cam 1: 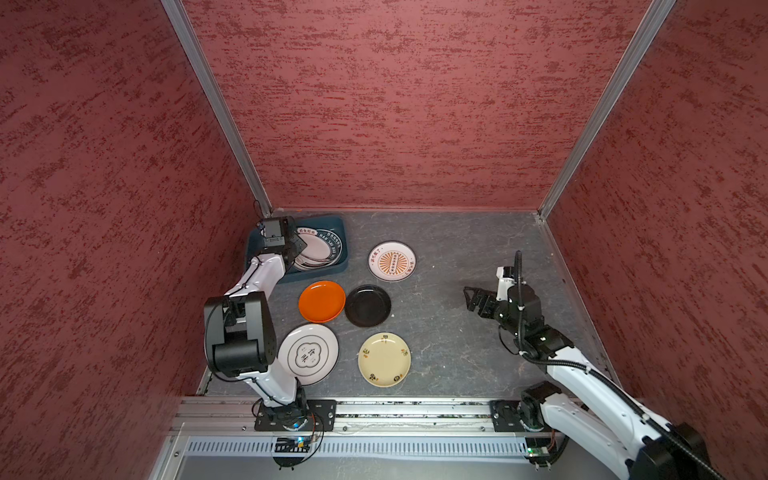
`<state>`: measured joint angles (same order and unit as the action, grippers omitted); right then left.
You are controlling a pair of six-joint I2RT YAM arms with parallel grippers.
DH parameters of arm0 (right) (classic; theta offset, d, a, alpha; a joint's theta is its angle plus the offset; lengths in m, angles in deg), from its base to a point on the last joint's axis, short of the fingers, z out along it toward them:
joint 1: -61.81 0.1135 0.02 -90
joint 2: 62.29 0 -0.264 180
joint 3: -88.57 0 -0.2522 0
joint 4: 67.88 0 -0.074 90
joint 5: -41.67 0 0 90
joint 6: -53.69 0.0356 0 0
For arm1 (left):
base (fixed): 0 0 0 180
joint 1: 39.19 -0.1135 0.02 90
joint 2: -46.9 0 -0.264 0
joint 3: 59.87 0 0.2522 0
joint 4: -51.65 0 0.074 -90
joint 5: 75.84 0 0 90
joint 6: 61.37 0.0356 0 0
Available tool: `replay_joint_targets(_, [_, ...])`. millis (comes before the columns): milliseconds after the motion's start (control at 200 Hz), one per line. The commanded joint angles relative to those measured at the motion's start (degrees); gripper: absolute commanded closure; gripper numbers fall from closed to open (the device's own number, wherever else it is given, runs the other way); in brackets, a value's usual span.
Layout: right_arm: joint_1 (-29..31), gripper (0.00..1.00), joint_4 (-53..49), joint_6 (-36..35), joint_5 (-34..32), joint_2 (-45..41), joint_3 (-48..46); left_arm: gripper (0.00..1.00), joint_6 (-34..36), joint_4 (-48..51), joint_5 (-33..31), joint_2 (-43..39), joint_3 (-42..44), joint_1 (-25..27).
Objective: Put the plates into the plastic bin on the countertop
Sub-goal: 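Lower the HAO SHI HAO WEI plate into the teal bin and open the left gripper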
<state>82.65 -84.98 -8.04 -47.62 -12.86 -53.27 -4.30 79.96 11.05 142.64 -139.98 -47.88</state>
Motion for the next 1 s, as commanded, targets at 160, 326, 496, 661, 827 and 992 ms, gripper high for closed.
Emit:
replay_joint_targets(160, [-0.01, 0.01, -1.08, 1.76, -0.33, -2.48, -0.62, 1.00, 0.37, -0.27, 3.25, 4.55, -4.73, -0.19])
replay_joint_targets(326, [0.03, 0.01, -1.05, 2.73, -0.44, -3.02, -1.45, 1.00, 0.22, 2.00, 4.32, 6.68, -6.86, -0.10])
replay_joint_targets(496, [0.02, 0.01, -1.58, 3.03, -0.78, -2.98, -1.29, 0.69, 0.72, 3.82, 4.65, 7.67, -7.98, -0.46])
replay_joint_targets(661, [-0.01, 0.01, -1.92, 3.06, -1.22, -3.21, -1.22, 0.48, 1.07, 6.08, 6.06, 9.25, -9.43, -0.62])
replay_joint_targets(827, [-0.05, 0.01, -1.85, 3.13, -1.09, -3.10, -1.37, 0.39, 1.72, 7.20, 5.66, 9.90, -9.55, -0.80])
replay_joint_targets(992, [-0.10, 0.01, -1.68, 3.20, -0.35, -2.86, -1.43, 0.36, 2.25, 8.28, 5.39, 10.08, -10.19, -1.07])
